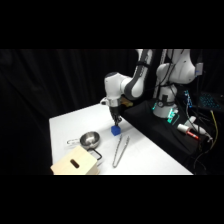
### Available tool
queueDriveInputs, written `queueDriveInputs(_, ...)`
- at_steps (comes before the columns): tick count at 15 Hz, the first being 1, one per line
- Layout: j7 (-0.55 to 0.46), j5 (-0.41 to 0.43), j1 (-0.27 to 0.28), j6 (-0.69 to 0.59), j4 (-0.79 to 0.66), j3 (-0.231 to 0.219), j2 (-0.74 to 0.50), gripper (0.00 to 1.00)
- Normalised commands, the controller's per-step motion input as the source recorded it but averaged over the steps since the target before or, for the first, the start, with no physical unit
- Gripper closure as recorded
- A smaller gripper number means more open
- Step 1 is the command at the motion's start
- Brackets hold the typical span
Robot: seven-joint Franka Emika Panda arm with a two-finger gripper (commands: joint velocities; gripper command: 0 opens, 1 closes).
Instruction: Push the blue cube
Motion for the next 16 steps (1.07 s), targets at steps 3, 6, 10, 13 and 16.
queueDriveInputs(3, -0.27, 0.189, -0.195, 0.34, 0.09, 0.212, 0.29, 0.96)
queueDriveInputs(6, -0.12, -0.016, -0.099, 0.18, 0.00, 0.093, 0.06, 0.94)
queueDriveInputs(10, 0.07, -0.230, 0.030, -0.25, -0.08, -0.053, -0.32, 0.97)
queueDriveInputs(13, 0.22, -0.296, 0.111, -0.61, 0.03, -0.112, -0.43, 0.95)
queueDriveInputs(16, 0.27, -0.249, 0.122, -0.57, 0.15, -0.089, -0.35, 0.96)
